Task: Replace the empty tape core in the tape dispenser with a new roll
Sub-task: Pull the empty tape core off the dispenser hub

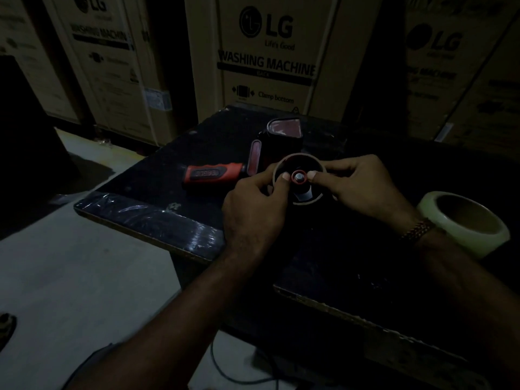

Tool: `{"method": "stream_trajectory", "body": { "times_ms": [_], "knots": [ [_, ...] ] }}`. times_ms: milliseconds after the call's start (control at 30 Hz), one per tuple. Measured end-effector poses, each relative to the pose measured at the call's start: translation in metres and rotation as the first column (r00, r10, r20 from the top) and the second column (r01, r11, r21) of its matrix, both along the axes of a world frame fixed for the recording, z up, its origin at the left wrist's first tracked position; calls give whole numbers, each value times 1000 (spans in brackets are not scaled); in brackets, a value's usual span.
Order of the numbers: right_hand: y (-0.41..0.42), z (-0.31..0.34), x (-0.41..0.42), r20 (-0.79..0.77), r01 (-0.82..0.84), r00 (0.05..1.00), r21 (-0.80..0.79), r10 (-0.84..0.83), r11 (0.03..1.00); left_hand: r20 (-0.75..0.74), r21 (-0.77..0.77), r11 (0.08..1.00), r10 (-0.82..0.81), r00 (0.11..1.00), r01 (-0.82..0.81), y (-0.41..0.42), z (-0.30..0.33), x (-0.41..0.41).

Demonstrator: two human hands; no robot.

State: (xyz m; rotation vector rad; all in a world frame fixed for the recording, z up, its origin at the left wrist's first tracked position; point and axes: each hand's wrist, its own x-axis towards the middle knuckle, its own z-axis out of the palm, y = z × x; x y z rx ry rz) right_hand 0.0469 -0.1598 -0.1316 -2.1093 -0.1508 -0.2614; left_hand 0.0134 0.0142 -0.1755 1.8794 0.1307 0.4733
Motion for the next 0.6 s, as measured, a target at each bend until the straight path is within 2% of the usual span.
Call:
{"method": "stream_trajectory", "body": {
  "times_ms": [100,333,467,600],
  "knots": [
    [-2,2,-1,-31,-12,999,-4,12,1000,-11,11,1000,-7,1000,7,-1,1,-2],
    [-7,13,-2,-156,-186,968,94,199,978,30,8,1000,2,1000,-3,0,3,-7],
    [-8,12,-3,-134,-215,965,92,227,972,54,17,1000,17,998,-18,0,2,-6],
    [-6,7,-3,-65,-190,980,19,190,982,48,23,1000,6,999,-7,-1,3,-6]
  ]
}}
